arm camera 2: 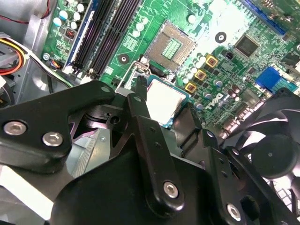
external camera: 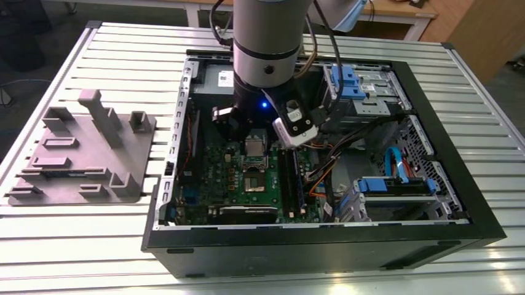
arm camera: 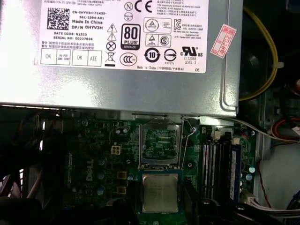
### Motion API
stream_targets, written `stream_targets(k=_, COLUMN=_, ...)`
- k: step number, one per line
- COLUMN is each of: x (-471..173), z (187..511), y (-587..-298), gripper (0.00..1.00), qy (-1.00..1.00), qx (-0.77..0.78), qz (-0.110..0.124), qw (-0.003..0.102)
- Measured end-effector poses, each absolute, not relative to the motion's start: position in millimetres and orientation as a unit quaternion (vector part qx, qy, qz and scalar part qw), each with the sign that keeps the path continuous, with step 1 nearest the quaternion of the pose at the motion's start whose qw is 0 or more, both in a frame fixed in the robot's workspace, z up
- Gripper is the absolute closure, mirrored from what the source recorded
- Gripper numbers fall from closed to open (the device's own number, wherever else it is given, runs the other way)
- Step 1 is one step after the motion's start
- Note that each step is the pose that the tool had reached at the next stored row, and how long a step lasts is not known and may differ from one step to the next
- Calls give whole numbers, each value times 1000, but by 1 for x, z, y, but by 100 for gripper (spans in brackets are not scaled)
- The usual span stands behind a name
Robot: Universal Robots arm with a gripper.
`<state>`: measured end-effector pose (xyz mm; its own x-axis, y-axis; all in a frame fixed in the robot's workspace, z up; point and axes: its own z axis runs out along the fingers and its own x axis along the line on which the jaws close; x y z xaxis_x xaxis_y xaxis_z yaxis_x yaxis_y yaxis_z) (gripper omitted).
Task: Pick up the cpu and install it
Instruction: 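Place the cpu into insertion slot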
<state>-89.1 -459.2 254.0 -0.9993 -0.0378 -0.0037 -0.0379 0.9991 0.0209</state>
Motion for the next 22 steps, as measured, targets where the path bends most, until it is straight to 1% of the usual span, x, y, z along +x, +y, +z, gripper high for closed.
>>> stream_targets(k=16, x=-87, z=244, y=-459, gripper=53, qy=1000, qx=-19, qz=10, qw=2)
stream_targets(k=22, x=-87, z=235, y=-460, gripper=53, qy=1000, qx=-19, qz=10, qw=2)
